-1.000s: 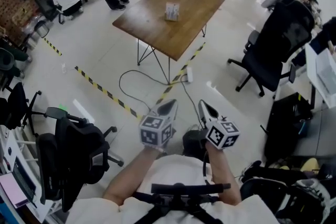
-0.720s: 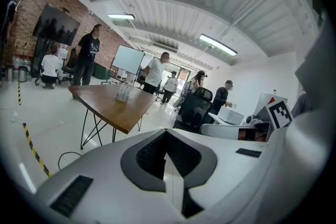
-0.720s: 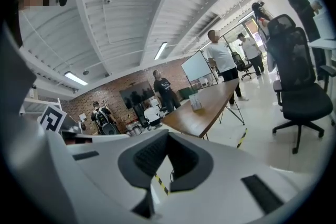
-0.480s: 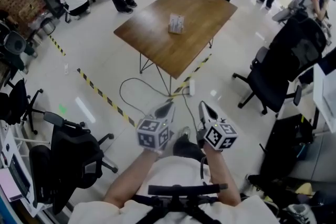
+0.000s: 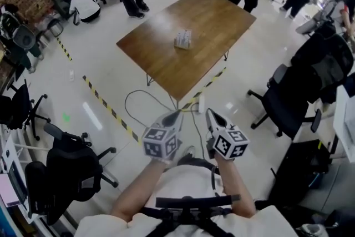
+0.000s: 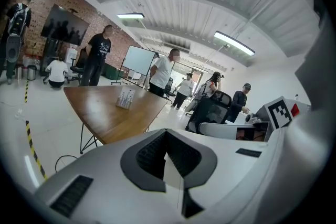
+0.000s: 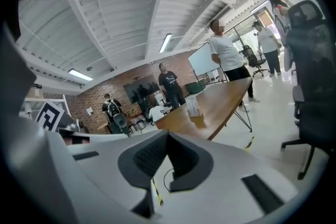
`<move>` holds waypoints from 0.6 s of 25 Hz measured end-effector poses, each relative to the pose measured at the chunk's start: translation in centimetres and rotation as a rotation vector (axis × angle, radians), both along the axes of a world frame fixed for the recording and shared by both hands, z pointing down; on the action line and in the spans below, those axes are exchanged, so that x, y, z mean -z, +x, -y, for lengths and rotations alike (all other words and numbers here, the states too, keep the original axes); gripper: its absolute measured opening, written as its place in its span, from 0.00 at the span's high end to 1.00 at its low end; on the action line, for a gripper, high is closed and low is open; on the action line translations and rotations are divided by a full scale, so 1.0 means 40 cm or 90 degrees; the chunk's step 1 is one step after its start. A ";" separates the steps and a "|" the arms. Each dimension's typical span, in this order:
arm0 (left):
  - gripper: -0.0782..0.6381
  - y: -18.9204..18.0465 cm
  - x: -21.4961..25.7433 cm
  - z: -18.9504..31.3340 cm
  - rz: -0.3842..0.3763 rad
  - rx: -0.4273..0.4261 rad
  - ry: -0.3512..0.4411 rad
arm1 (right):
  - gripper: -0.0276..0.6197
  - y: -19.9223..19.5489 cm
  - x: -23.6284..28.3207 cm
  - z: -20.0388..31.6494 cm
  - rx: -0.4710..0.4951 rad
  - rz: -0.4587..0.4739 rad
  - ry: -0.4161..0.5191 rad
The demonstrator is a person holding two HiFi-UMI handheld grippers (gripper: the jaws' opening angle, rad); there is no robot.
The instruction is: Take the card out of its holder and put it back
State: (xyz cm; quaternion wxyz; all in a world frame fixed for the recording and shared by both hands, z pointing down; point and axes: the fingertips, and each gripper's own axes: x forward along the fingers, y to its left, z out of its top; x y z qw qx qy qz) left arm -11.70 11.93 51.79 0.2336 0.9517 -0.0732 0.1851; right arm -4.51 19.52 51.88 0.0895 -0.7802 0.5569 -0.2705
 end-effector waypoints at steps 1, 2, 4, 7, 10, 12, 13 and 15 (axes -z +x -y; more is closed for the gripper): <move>0.90 0.018 -0.001 0.002 0.001 0.003 0.002 | 0.95 0.017 0.001 0.003 0.008 0.002 0.004; 0.90 0.035 -0.002 0.004 0.002 0.007 0.004 | 0.95 0.034 0.002 0.006 0.015 0.004 0.008; 0.90 0.065 -0.001 0.010 0.004 0.015 0.008 | 0.95 0.067 0.008 0.012 0.026 0.005 0.016; 0.90 0.091 0.007 0.019 0.007 0.029 0.012 | 0.95 0.096 0.017 0.028 0.044 0.004 0.023; 0.90 0.105 0.009 0.032 0.009 0.042 0.013 | 0.95 0.108 0.015 0.052 0.063 0.010 0.026; 0.90 0.111 0.007 0.048 0.013 0.052 0.017 | 0.95 0.114 0.008 0.071 0.074 0.010 0.024; 0.90 0.115 0.005 0.057 0.015 0.056 0.018 | 0.95 0.119 0.004 0.081 0.078 0.008 0.023; 0.90 0.125 0.000 0.076 0.020 0.060 0.019 | 0.95 0.133 -0.003 0.104 0.084 0.007 0.022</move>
